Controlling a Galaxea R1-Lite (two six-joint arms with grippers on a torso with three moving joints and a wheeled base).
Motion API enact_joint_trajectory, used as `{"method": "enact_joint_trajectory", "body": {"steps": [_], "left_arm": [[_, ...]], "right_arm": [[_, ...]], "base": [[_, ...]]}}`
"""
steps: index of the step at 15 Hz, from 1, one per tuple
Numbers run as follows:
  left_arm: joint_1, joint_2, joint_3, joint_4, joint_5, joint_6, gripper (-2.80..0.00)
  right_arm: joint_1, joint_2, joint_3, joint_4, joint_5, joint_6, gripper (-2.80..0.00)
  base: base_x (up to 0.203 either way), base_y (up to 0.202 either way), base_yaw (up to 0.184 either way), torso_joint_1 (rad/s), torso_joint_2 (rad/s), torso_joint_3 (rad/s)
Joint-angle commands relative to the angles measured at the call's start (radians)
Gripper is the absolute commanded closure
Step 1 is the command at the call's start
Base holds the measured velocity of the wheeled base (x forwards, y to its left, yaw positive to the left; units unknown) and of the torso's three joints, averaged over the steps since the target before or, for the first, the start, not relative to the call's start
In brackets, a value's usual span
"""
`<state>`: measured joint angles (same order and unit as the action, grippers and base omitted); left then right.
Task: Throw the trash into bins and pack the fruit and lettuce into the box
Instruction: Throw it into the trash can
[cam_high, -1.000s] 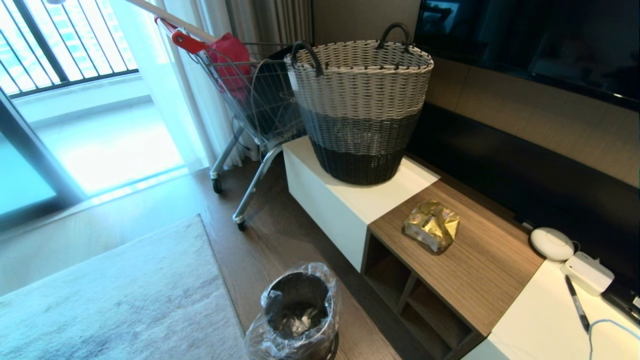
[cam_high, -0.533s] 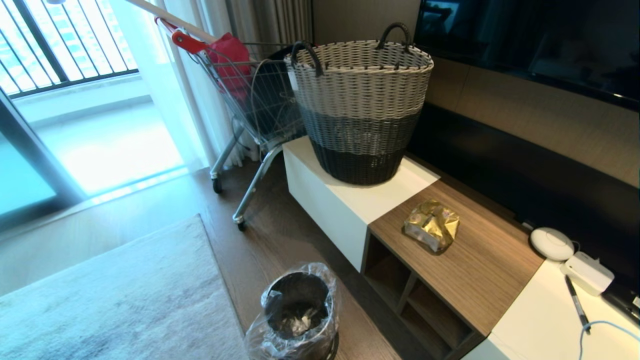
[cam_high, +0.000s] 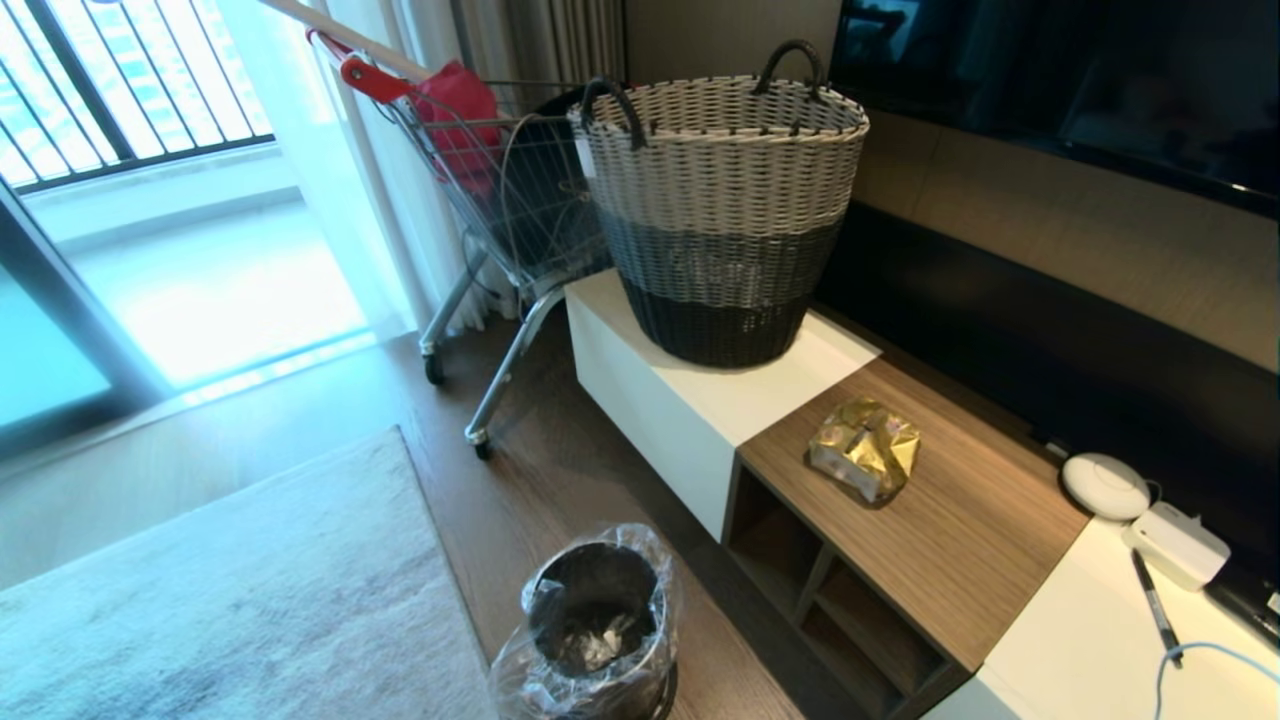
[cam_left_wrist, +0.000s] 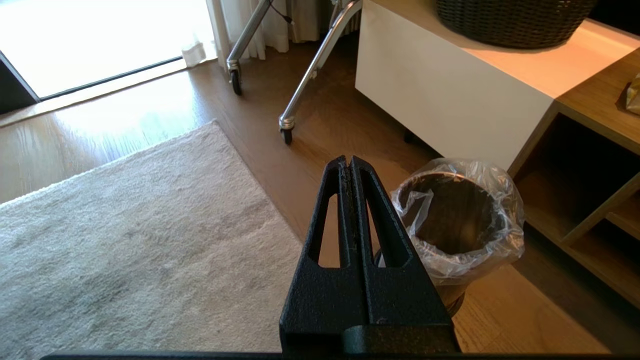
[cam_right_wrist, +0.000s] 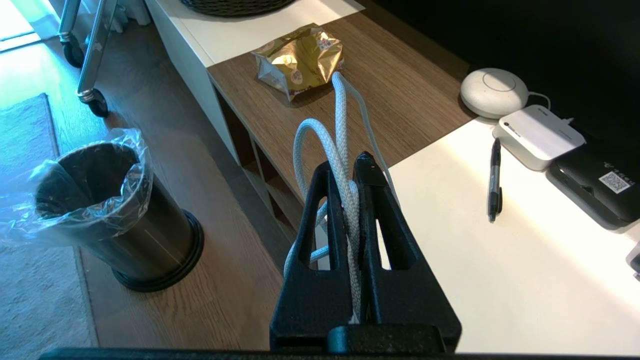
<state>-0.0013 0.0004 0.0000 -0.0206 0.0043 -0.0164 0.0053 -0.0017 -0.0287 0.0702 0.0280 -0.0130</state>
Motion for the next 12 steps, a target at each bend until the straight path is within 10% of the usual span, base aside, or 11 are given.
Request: {"method": "enact_joint_trajectory", "body": {"steps": [1, 12], "left_arm": [[0.000, 0.001, 0.000, 0.000, 0.000, -0.002, 0.00], [0.000, 0.000, 0.000, 0.001, 0.000, -0.004, 0.00]], "right_arm": [[0.001, 0.002, 0.000, 0.000, 0.001, 0.000, 0.00], [0.001, 0.002, 0.000, 0.000, 0.001, -0.001, 0.00]], "base": [[0.000, 0.000, 0.000, 0.002, 0.00, -0.133], [0.000, 0.000, 0.000, 0.003, 0.00, -0.190]]}}
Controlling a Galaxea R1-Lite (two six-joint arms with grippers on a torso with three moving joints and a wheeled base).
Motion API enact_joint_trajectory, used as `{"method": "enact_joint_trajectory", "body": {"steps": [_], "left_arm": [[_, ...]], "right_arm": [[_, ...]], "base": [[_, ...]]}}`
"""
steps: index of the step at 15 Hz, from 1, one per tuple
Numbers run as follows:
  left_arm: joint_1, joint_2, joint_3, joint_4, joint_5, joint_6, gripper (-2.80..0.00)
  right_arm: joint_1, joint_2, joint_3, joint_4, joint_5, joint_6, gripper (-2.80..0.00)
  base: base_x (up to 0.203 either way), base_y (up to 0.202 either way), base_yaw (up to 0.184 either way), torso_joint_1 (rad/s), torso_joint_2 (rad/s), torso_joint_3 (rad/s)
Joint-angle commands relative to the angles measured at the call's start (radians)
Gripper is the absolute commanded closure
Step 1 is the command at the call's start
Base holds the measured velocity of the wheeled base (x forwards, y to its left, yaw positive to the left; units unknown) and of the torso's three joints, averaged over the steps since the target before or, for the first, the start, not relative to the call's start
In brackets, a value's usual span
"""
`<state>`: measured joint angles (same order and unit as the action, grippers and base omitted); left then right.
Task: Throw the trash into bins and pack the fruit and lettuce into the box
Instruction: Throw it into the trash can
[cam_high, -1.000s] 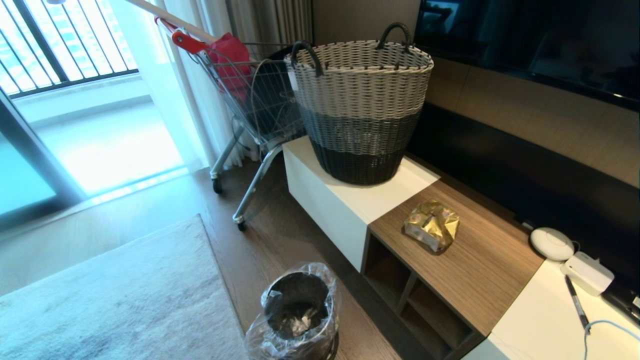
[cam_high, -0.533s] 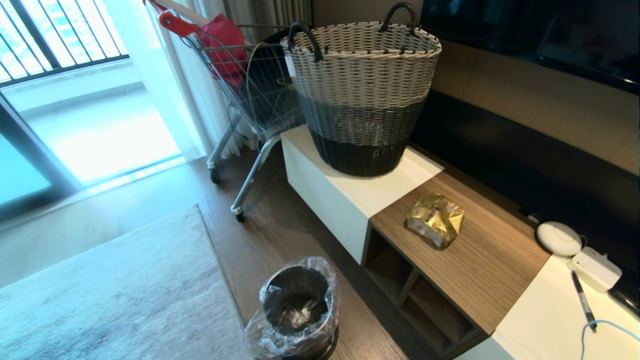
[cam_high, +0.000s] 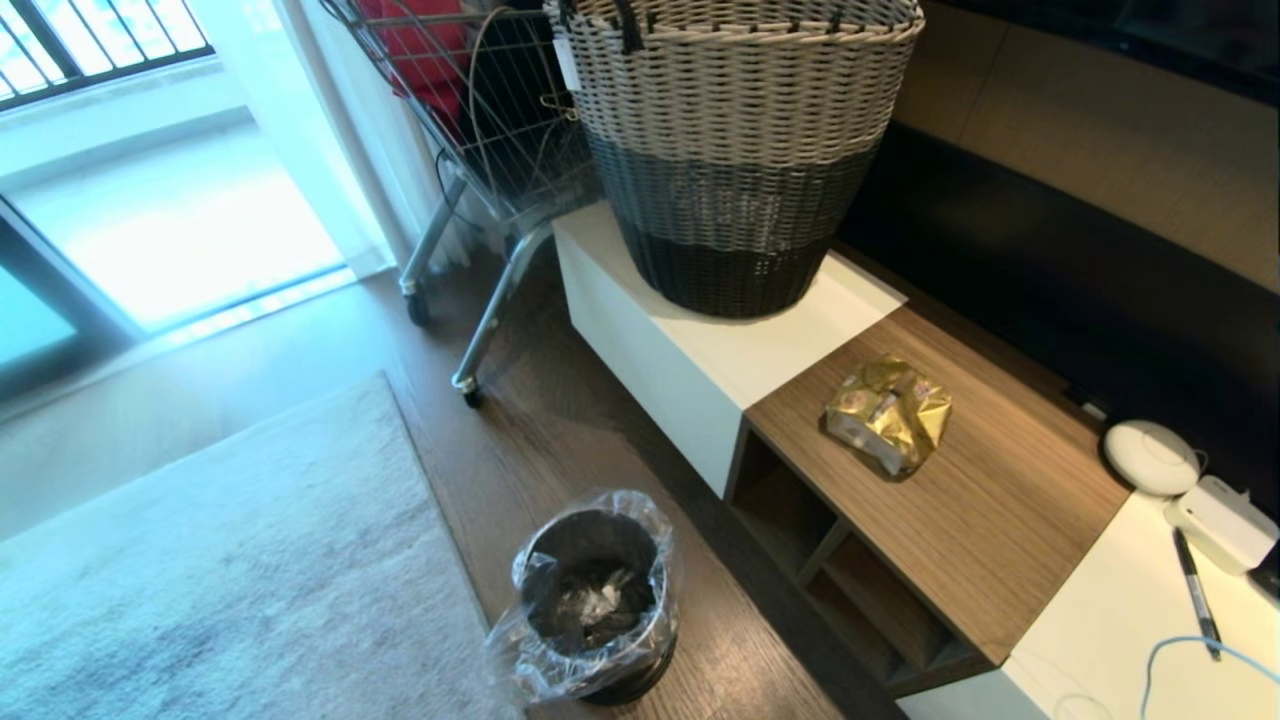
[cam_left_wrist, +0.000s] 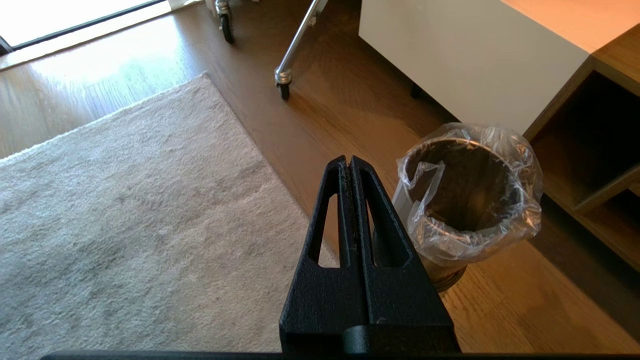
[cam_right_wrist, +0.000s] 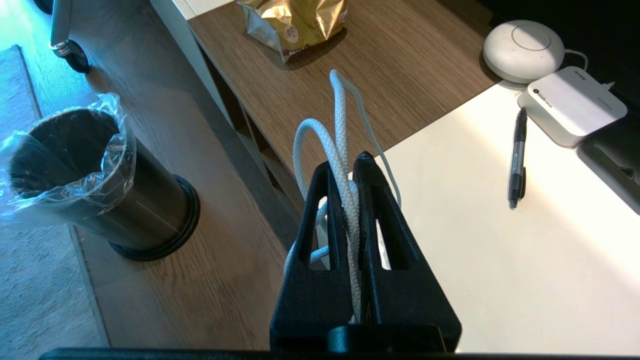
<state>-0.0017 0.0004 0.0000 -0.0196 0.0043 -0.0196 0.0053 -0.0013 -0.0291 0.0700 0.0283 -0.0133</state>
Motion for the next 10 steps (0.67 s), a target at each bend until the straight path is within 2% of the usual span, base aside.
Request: {"method": "enact_joint_trajectory", "body": {"steps": [1, 10], "left_arm": [[0.000, 0.001, 0.000, 0.000, 0.000, 0.000, 0.00], [0.000, 0.000, 0.000, 0.000, 0.000, 0.000, 0.00]], "right_arm": [[0.001, 0.001, 0.000, 0.001, 0.001, -0.001, 0.00], [0.001, 0.001, 0.000, 0.001, 0.001, -0.001, 0.00]], "base": [[0.000, 0.000, 0.000, 0.002, 0.01, -0.196], [0.000, 0.000, 0.000, 0.005, 0.00, -0.199]]}}
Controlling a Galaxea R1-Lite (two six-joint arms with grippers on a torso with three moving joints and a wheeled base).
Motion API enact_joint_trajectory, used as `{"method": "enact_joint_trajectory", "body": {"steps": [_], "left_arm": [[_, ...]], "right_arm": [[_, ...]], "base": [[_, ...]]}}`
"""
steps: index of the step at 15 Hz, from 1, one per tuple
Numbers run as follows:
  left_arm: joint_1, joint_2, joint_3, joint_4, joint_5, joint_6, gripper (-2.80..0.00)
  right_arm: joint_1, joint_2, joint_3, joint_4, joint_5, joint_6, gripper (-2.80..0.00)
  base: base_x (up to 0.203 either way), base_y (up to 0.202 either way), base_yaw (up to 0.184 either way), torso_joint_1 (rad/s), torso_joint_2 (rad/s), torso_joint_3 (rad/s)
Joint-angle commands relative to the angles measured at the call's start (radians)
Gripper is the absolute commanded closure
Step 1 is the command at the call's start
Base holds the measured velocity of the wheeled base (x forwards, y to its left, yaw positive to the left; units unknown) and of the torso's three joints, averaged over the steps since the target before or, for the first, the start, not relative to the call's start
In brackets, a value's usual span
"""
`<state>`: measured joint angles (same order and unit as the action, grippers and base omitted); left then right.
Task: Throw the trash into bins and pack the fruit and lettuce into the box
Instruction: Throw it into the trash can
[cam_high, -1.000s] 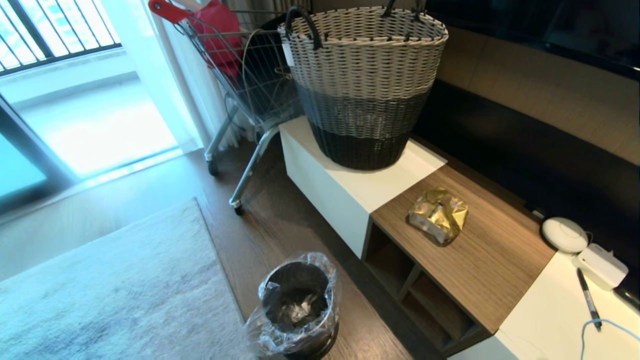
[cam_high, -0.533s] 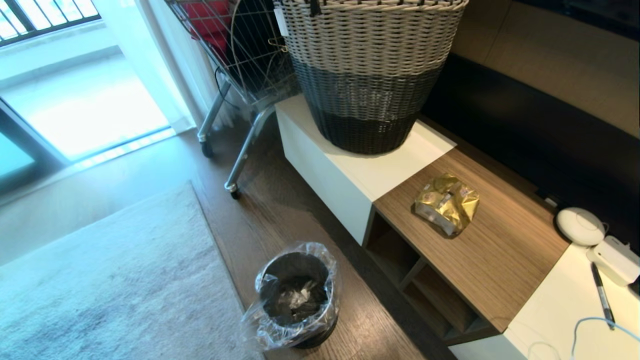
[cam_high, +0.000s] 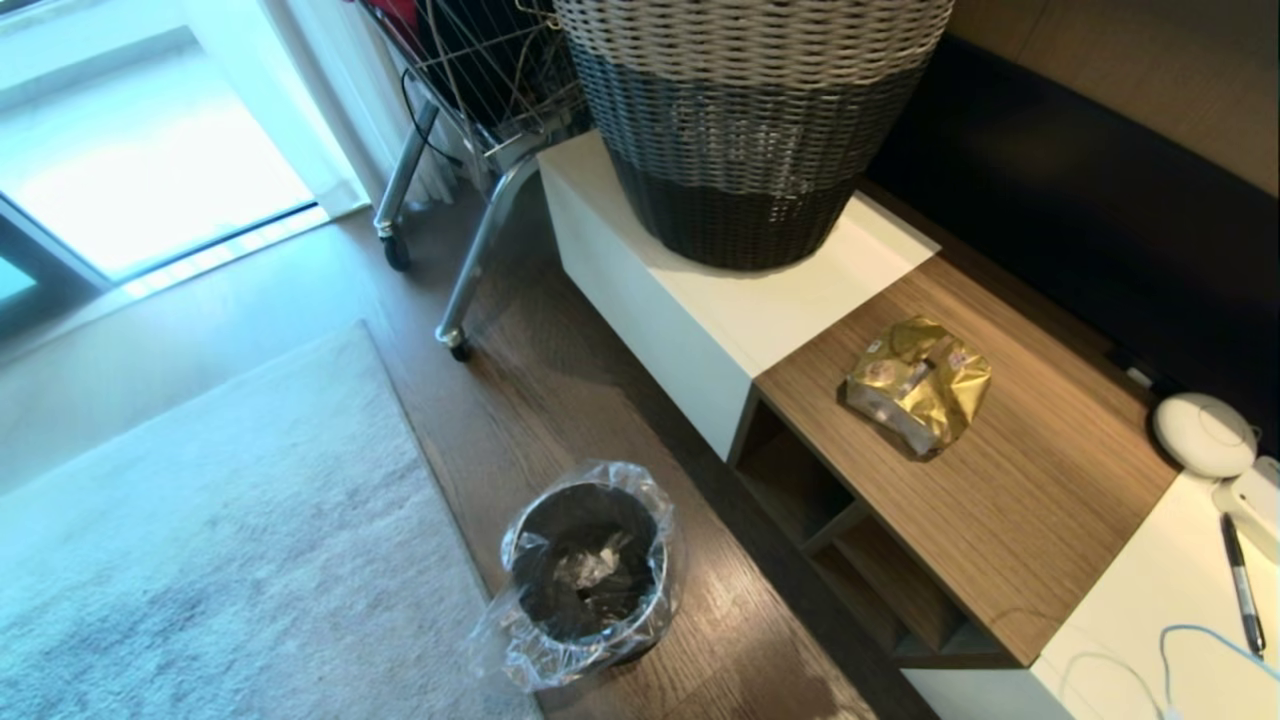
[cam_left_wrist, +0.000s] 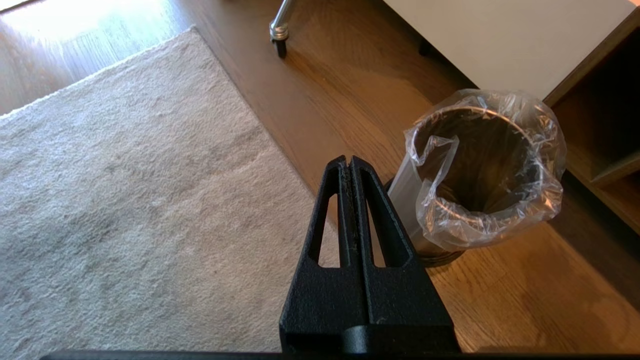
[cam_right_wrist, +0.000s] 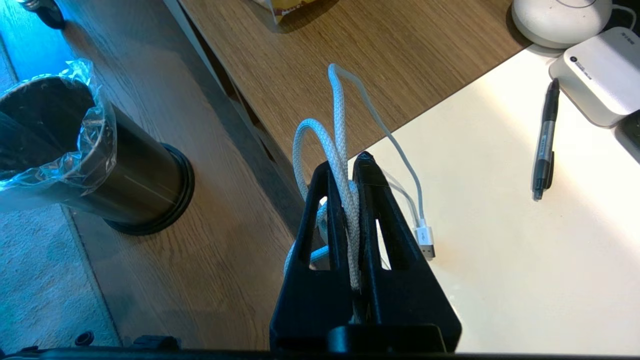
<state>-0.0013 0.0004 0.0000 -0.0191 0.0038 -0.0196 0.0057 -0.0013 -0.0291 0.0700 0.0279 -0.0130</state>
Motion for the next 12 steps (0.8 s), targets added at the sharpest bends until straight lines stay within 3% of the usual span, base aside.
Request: {"method": "enact_joint_trajectory", "body": {"steps": [1, 12], "left_arm": [[0.000, 0.000, 0.000, -0.001, 0.001, 0.000, 0.00], [0.000, 0.001, 0.000, -0.001, 0.001, 0.000, 0.00]], "right_arm": [[0.000, 0.001, 0.000, -0.001, 0.001, -0.001, 0.00], [-0.001, 0.001, 0.000, -0.001, 0.000, -0.001, 0.00]], "base": [[0.000, 0.000, 0.000, 0.003, 0.00, -0.194], [0.000, 0.000, 0.000, 0.004, 0.00, -0.198]]}}
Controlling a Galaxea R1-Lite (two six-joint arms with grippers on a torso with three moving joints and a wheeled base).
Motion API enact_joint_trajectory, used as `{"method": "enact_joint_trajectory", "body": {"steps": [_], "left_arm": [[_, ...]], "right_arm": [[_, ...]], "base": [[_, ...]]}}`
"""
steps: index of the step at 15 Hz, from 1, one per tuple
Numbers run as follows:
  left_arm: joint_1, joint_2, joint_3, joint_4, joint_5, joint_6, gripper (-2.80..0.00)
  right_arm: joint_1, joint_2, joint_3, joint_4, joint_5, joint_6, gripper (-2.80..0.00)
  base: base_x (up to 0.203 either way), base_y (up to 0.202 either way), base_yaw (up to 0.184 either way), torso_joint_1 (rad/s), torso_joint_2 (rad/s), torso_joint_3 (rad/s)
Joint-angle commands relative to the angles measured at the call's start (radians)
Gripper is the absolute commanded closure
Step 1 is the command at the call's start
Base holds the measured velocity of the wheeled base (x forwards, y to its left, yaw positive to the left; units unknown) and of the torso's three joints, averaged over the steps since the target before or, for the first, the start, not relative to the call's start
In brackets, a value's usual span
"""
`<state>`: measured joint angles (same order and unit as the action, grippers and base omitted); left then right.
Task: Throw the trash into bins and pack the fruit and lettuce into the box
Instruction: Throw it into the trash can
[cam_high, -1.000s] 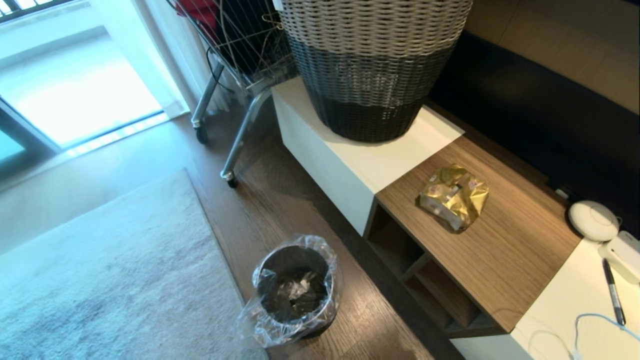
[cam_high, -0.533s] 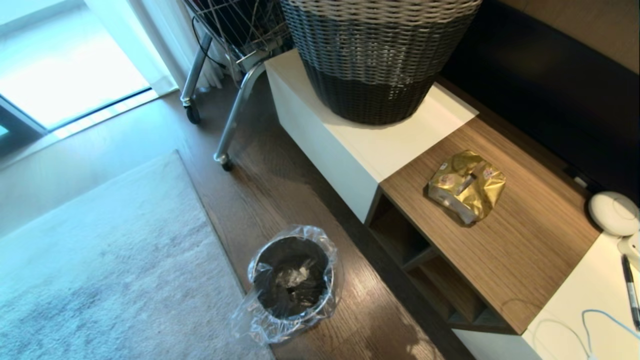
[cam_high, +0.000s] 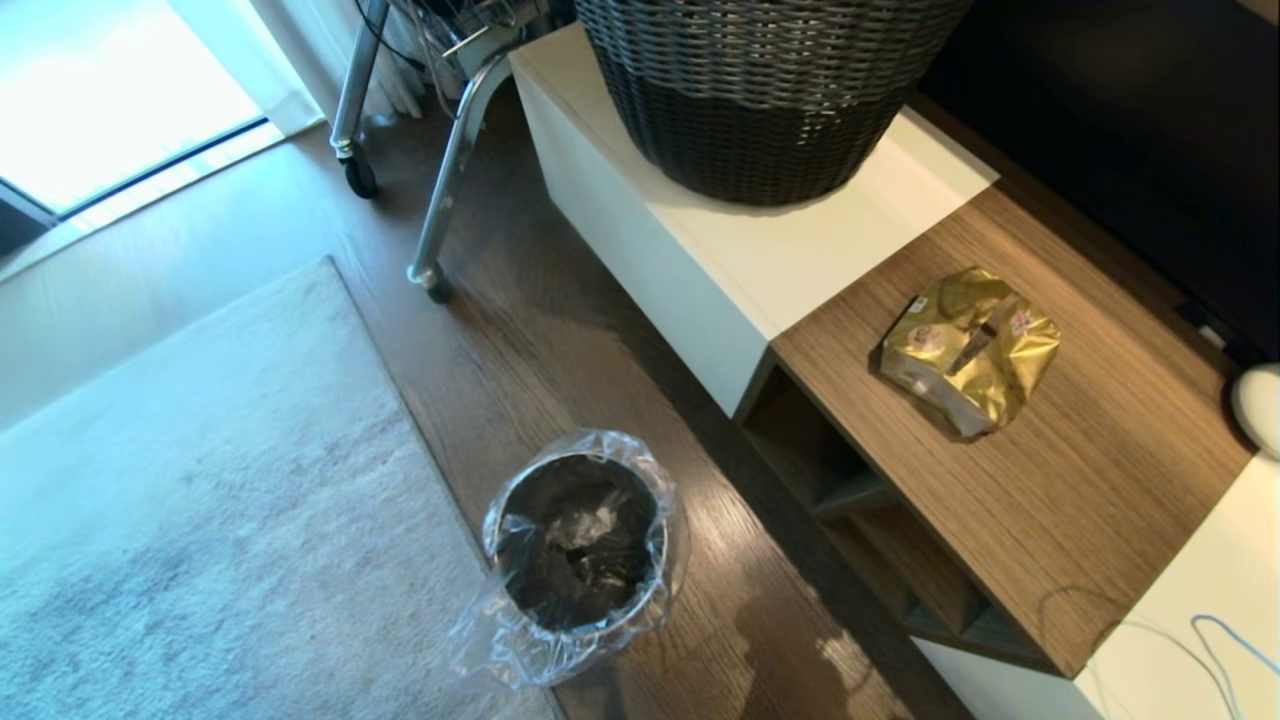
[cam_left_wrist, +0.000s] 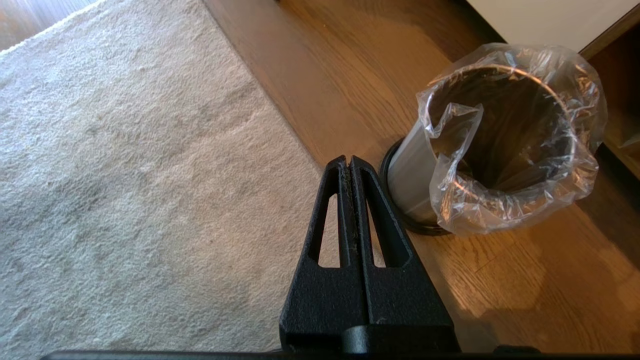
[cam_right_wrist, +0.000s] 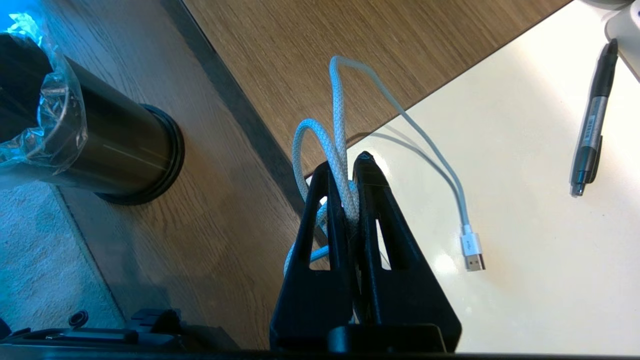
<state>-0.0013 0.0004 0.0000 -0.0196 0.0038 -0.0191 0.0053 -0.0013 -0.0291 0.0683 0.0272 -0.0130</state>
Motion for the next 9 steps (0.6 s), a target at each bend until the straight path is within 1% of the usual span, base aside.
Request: {"method": "enact_joint_trajectory", "body": {"steps": [1, 7, 9], "left_arm": [[0.000, 0.000, 0.000, 0.000, 0.001, -0.001, 0.00], [0.000, 0.001, 0.000, 0.000, 0.001, -0.001, 0.00], [0.000, 0.000, 0.000, 0.000, 0.001, 0.001, 0.00]], "right_arm": [[-0.001, 0.001, 0.003, -0.004, 0.000, -0.008, 0.00], [0.001, 0.001, 0.003, -0.004, 0.000, -0.005, 0.00], [0.000, 0.001, 0.004, -0.004, 0.000, -0.005, 0.00]], "base": [[0.000, 0.000, 0.000, -0.002, 0.00, -0.194], [0.000, 0.000, 0.000, 0.002, 0.00, -0.197], [0.000, 0.000, 0.000, 0.002, 0.00, -0.088]]}}
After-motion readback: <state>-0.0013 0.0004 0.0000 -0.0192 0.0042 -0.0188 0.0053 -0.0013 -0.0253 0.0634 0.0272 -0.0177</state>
